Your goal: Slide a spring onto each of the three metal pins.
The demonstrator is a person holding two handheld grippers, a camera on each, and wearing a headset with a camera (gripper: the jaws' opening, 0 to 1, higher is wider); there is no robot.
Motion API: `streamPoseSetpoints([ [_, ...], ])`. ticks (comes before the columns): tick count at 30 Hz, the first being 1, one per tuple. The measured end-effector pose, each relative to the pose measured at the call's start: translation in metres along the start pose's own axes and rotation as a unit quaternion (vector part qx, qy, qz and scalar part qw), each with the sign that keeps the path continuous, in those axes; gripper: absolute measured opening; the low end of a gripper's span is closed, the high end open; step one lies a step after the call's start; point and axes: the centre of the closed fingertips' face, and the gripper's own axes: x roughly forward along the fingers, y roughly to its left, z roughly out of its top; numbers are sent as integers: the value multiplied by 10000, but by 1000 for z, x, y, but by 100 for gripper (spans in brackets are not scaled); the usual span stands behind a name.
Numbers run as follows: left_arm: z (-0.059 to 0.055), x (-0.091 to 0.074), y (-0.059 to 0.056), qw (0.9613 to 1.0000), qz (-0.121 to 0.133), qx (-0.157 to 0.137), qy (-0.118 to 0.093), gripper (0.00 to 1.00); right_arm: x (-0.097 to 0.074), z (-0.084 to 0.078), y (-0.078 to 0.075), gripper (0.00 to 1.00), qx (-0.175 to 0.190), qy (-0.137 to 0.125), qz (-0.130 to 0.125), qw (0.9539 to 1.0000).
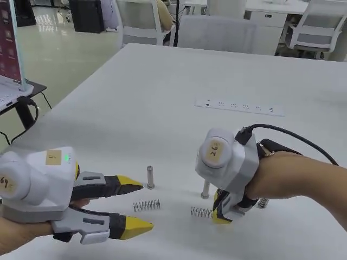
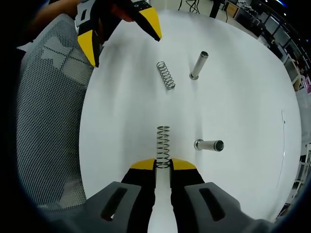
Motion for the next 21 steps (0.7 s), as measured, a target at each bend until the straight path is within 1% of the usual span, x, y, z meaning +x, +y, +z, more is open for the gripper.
streamPoseSetpoints([
  [6,7,4,2,9999,-76,130,19,39,-9,2,-1,8,56,-31,-64,10000],
  [9,8,7,4,9998,-122,166,52,39,-14,0,-2,8,67,-30,-99,9999],
  [11,9,9,5,9996,-169,217,109,39,-19,1,-1,8,77,-31,-108,9999],
  [14,11,14,4,9990,-276,315,183,39,-23,1,0,8,71,-18,-144,9999],
  [18,18,23,0,9979,-433,438,210,38,-29,3,3,8,84,-38,-143,9999],
  [21,22,29,-1,9971,-537,495,214,38,-34,6,5,8,112,-107,-109,9998],
])
